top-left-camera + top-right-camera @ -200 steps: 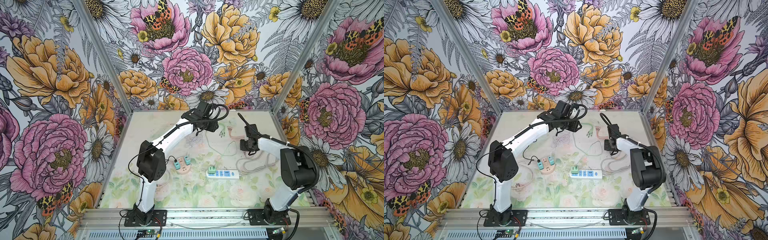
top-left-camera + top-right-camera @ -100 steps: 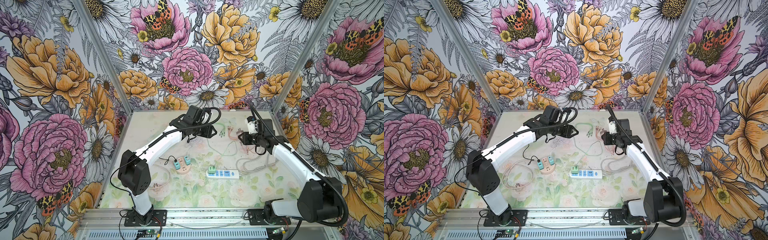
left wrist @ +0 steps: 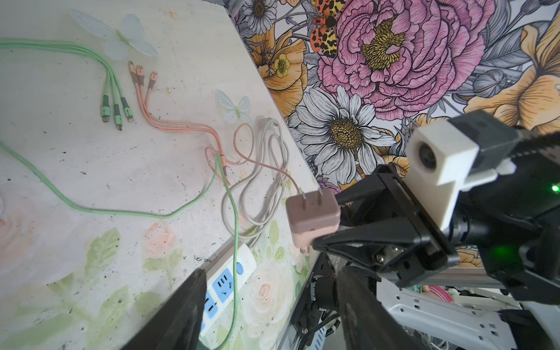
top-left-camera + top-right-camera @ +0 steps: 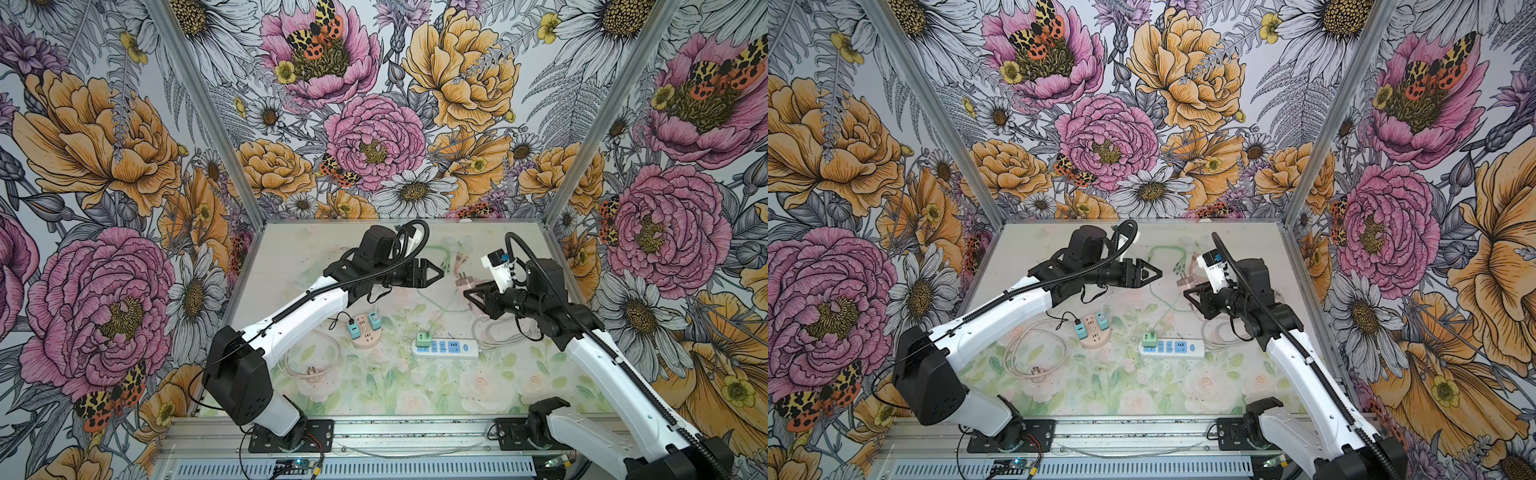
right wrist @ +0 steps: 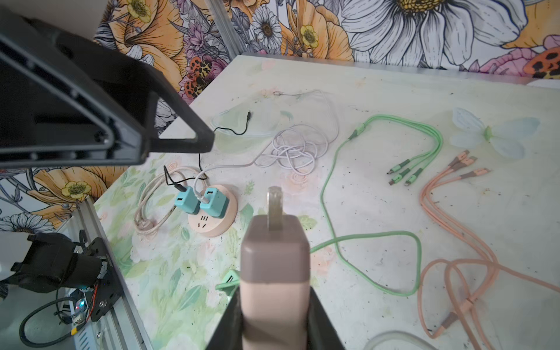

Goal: Insert plugs into power strip
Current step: Insert the plug into the socket.

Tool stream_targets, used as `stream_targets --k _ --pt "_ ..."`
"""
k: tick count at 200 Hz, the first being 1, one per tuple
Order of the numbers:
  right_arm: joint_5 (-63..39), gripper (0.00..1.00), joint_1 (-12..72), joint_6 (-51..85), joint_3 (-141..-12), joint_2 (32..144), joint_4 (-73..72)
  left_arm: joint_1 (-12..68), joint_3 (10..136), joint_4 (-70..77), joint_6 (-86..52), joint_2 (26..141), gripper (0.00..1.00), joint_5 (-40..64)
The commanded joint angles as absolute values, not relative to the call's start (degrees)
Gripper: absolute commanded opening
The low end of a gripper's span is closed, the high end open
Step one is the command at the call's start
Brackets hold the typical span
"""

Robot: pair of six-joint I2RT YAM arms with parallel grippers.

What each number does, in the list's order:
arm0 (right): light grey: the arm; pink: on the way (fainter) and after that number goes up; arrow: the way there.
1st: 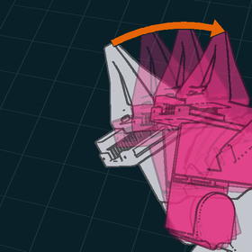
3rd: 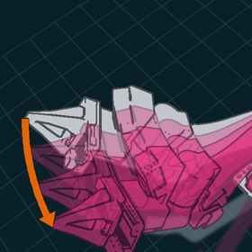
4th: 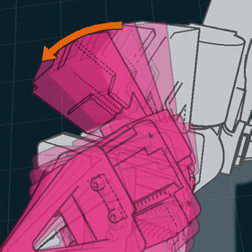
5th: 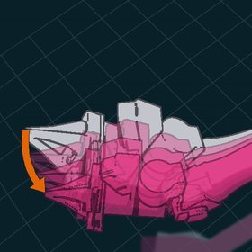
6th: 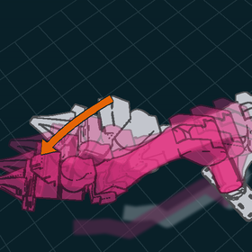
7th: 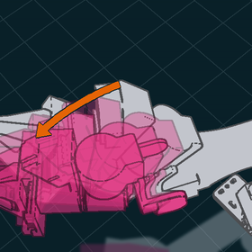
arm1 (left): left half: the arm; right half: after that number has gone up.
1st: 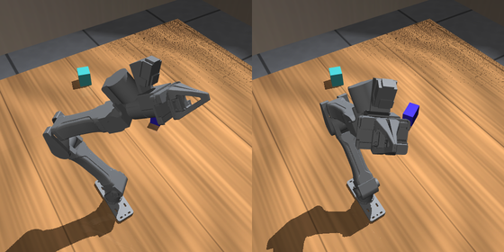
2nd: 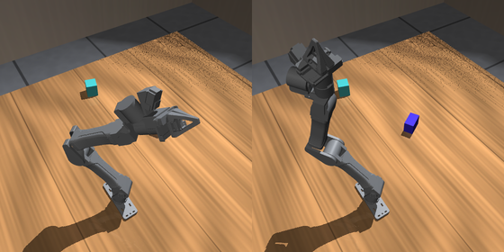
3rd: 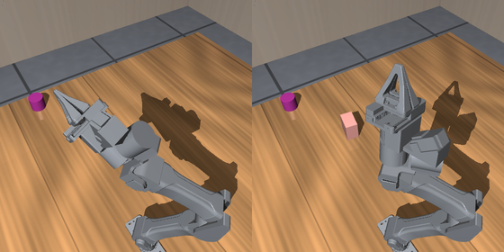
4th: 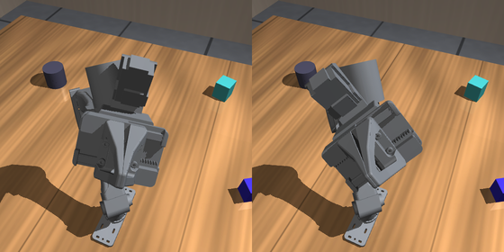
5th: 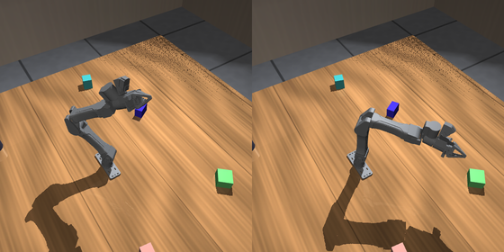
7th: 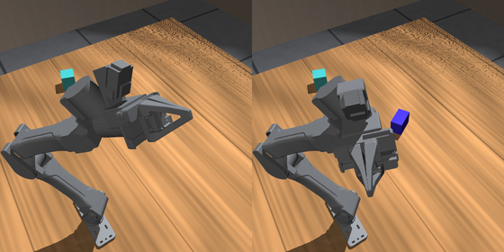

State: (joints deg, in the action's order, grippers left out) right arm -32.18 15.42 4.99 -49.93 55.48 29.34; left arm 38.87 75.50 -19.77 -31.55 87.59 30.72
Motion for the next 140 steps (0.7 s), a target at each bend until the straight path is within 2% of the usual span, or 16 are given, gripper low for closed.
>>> stream_targets --k 1,54,140 --pt "-28.3 0.00 17.2 2.8 -50.2 54.1 28.0 40.2 75.4 -16.4 -34.8 88.0 0.71 33.7" --pt "-23.3 0.00 21.1 1.2 -51.5 56.4 28.0 44.1 77.9 -17.6 -34.4 91.3 0.72 33.0" --pt "-21.5 0.00 25.2 -0.1 -52.3 58.4 27.9 45.6 79.5 -16.7 -35.1 95.3 0.72 34.7"
